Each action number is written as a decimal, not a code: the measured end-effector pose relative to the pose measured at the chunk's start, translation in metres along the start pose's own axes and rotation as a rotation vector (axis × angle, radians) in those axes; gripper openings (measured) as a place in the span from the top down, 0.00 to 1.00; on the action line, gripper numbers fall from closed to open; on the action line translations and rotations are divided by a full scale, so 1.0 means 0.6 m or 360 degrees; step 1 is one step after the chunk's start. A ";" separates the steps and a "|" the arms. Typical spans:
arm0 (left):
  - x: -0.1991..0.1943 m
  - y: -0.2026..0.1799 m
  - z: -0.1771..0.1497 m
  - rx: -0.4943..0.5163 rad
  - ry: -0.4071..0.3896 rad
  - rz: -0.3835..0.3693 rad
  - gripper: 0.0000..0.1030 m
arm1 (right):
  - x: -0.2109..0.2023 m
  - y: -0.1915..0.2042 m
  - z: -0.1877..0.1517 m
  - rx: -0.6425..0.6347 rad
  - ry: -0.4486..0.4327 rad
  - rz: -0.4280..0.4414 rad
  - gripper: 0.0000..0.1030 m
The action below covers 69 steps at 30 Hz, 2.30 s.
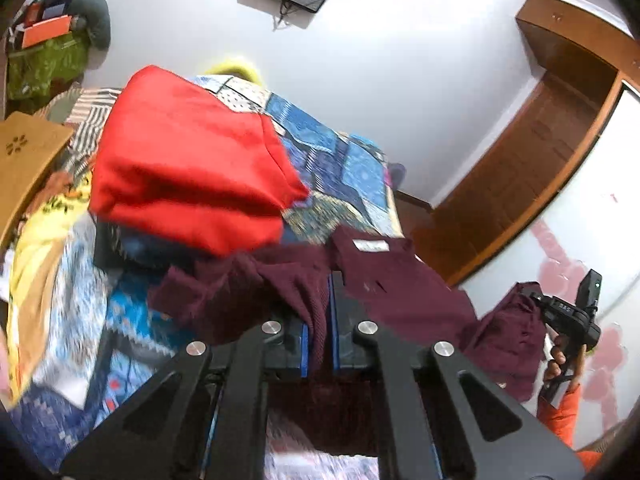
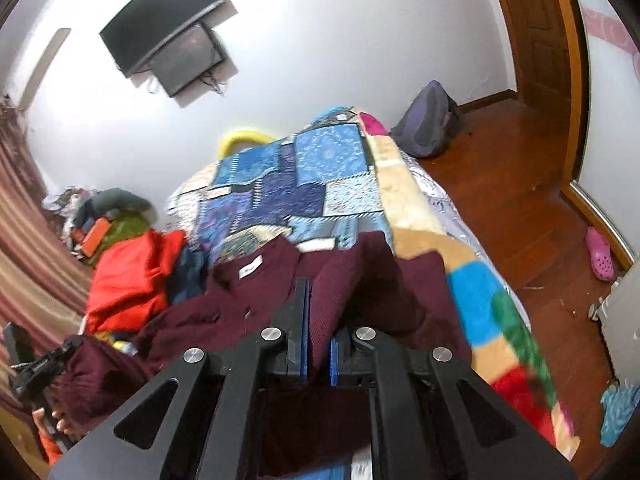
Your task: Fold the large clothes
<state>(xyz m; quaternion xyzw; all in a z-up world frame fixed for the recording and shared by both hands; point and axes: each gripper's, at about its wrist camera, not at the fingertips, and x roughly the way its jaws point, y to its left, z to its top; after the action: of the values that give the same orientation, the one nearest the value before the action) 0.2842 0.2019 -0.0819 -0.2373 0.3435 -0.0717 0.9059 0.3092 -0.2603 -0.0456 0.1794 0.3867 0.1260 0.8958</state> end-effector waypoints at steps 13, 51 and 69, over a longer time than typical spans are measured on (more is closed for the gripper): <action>0.189 0.051 0.020 0.0048 0.0206 0.0401 0.93 | 0.164 -0.061 0.016 0.0089 0.0206 -0.0245 0.93; 0.235 -0.098 -0.162 0.0420 0.0525 0.0461 0.13 | 0.136 0.130 -0.177 -0.0569 0.0467 -0.0273 0.25; 0.112 -0.001 -0.160 0.0219 0.0334 0.0608 0.13 | 0.077 0.175 -0.172 -0.0661 0.0299 -0.0323 0.23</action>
<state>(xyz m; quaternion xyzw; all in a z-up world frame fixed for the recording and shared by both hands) 0.2719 0.1452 -0.1835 -0.0967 0.4688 0.0537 0.8764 0.2549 -0.1254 -0.0970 -0.0607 0.4501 0.1284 0.8816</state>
